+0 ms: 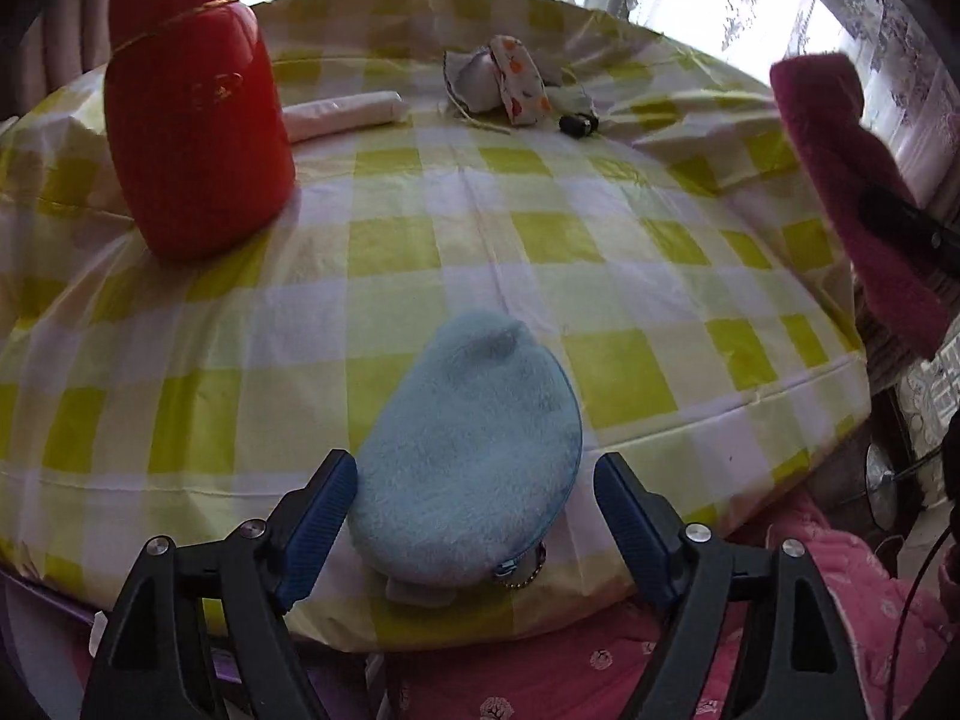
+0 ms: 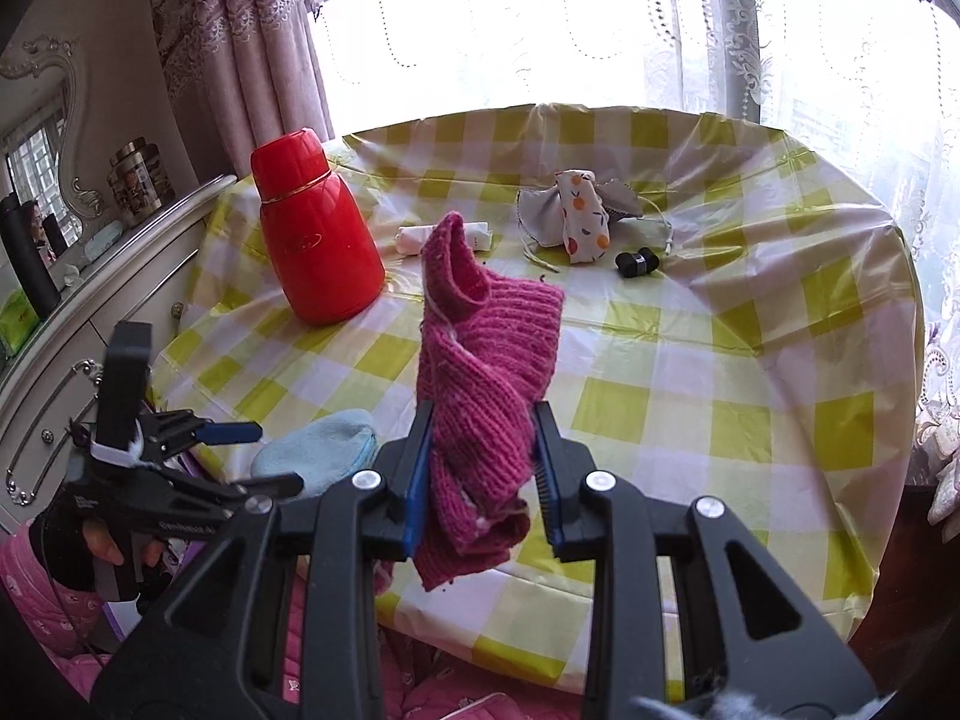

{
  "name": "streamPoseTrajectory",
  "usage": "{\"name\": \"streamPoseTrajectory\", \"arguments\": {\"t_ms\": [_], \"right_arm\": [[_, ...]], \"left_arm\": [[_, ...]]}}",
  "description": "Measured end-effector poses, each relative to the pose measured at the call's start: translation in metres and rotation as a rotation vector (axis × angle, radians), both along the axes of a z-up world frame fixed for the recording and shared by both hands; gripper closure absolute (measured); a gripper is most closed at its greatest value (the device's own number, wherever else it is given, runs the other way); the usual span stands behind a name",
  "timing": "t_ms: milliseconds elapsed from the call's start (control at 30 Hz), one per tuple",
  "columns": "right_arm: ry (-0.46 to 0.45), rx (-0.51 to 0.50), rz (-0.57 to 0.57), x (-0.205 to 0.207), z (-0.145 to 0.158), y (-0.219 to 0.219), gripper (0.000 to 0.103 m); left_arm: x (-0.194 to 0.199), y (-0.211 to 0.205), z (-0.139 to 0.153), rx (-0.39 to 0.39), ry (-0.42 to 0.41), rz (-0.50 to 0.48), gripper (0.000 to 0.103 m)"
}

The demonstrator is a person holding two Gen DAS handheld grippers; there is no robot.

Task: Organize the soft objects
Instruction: 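Lift the blue purse and pink sock with both grippers toward the box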

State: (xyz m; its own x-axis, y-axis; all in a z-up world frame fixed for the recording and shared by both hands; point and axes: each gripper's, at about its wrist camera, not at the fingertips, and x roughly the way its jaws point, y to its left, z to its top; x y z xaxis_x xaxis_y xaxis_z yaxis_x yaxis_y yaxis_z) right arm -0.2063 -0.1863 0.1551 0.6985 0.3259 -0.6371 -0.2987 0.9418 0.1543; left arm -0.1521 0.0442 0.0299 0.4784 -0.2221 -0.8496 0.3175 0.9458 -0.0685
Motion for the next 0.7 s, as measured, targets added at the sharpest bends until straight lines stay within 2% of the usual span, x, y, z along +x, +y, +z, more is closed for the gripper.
{"name": "streamPoseTrajectory", "arguments": {"t_ms": [100,133,167,200,267,367,500,600,700], "right_arm": [[-0.007,-0.008,0.011,-0.003,0.001,0.004,0.069],[-0.009,-0.008,0.013,-0.004,0.002,0.004,0.069],[-0.01,-0.009,0.015,-0.005,0.002,0.005,0.068],[-0.012,-0.011,0.015,-0.006,0.003,0.005,0.068],[-0.016,-0.012,0.011,-0.007,0.005,0.004,0.068],[-0.028,-0.013,0.007,-0.009,0.009,0.002,0.068],[-0.061,-0.008,0.009,-0.015,0.022,0.004,0.068],[-0.114,-0.018,0.02,-0.024,0.037,0.009,0.068],[-0.168,-0.027,0.033,-0.034,0.054,0.015,0.067]], "left_arm": [[0.002,-0.012,-0.022,0.138,-0.045,0.01,0.019],[0.002,-0.009,-0.022,0.093,-0.065,0.013,0.02],[0.005,-0.005,-0.023,0.055,-0.053,0.024,0.03],[0.006,-0.003,-0.021,0.049,-0.076,0.045,0.052],[0.004,0.003,-0.009,0.003,-0.101,0.06,0.06],[-0.01,0.006,0.032,-0.041,-0.21,0.071,0.06],[-0.031,-0.003,0.088,-0.011,-0.352,0.06,0.059],[-0.04,-0.003,0.115,-0.019,-0.407,0.058,0.059],[-0.049,-0.004,0.13,-0.003,-0.445,0.057,0.058]]}}
